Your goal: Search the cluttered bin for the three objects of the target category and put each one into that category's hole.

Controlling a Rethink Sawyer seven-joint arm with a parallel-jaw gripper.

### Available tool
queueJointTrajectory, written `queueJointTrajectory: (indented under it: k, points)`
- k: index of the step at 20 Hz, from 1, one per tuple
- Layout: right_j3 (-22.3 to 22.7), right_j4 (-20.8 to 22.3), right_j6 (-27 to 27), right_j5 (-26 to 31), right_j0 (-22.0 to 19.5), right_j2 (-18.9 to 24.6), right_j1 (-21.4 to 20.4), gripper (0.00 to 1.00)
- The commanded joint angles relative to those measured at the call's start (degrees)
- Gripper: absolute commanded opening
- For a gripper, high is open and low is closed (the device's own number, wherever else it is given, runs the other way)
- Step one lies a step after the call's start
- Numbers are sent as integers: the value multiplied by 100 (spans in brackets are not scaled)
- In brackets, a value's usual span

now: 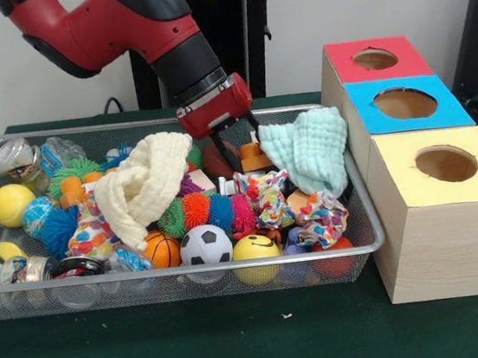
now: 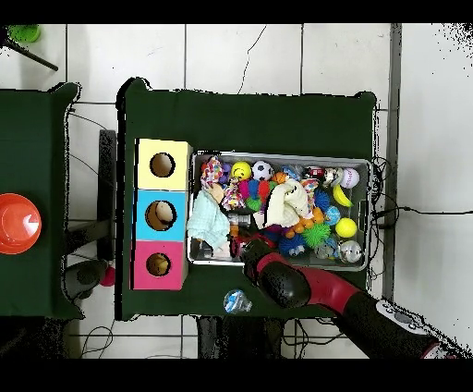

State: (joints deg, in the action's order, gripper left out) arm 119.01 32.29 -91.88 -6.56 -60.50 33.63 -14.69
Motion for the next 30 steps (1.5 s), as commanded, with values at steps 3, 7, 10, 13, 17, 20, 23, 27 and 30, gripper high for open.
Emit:
queueJointTrajectory:
  k: [3,7,10,13,17,20,23,27,30]
  points:
    - [-119,0,-1001,-1014,1247,-734,-141,100]
    - [-210,-70,-731,-1329,1875,-1371,-726,100]
    - [-56,-194,-646,-2453,2153,-1650,-1273,100]
    - [102,-220,-513,-3326,2367,-1886,-1715,100]
    - [107,-136,-677,-3227,2492,-1939,-1937,100]
    - [192,-92,-757,-3143,2571,-1908,-2283,100]
    - [283,-58,-853,-3229,2587,-1895,-2495,100]
    - [187,-117,-817,-2178,2613,-1912,-2320,100]
    - [57,-142,-737,-1936,2677,-2026,-2128,100]
